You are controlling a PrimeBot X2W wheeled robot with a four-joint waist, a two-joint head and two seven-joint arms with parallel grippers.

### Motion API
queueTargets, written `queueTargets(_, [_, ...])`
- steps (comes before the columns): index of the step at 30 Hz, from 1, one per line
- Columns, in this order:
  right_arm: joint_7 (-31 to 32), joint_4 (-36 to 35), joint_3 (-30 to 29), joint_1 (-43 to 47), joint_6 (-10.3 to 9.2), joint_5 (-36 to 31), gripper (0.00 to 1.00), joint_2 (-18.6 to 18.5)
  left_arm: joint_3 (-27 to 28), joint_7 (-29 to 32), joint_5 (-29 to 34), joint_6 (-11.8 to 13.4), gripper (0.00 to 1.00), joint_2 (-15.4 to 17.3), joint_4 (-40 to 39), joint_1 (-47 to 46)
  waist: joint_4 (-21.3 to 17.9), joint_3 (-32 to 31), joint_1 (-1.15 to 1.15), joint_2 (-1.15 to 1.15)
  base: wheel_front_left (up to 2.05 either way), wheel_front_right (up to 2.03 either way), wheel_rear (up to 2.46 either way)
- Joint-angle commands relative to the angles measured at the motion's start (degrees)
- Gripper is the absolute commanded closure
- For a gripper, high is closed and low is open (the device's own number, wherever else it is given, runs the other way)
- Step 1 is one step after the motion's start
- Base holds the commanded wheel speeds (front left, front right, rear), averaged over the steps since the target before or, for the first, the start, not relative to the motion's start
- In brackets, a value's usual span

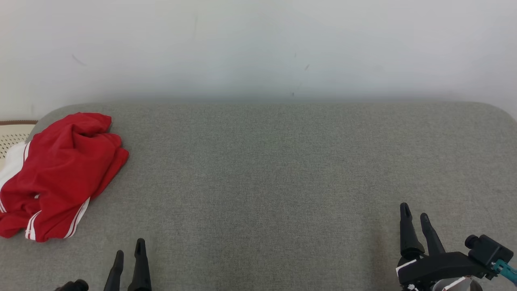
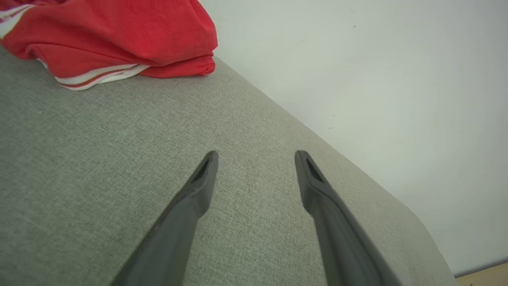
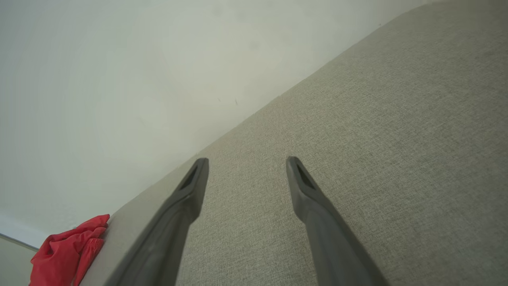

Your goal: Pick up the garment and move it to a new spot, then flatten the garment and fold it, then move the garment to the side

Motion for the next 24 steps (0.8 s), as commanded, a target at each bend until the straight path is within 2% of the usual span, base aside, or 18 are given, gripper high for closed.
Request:
queueTargets(1, [-0.6, -0.8, 0.5, -0.1, 0.02, -1.7, 0.00, -0.4, -0.2, -0.5, 1.7, 0.1, 0.00, 0.5, -1.3, 0.0, 0.0, -0.1, 0.00, 0.00, 0.00, 0.00, 0.00])
queueTargets(24, [-4.8, -1.6, 3.7, 0.6, 0.03, -18.7, 0.00, -0.4, -2.1, -3.4, 17.8, 3.8, 0.00, 2.8, -2.8, 0.7, -0.1, -0.4, 0.00, 0.00, 0.00, 0.00, 0.00])
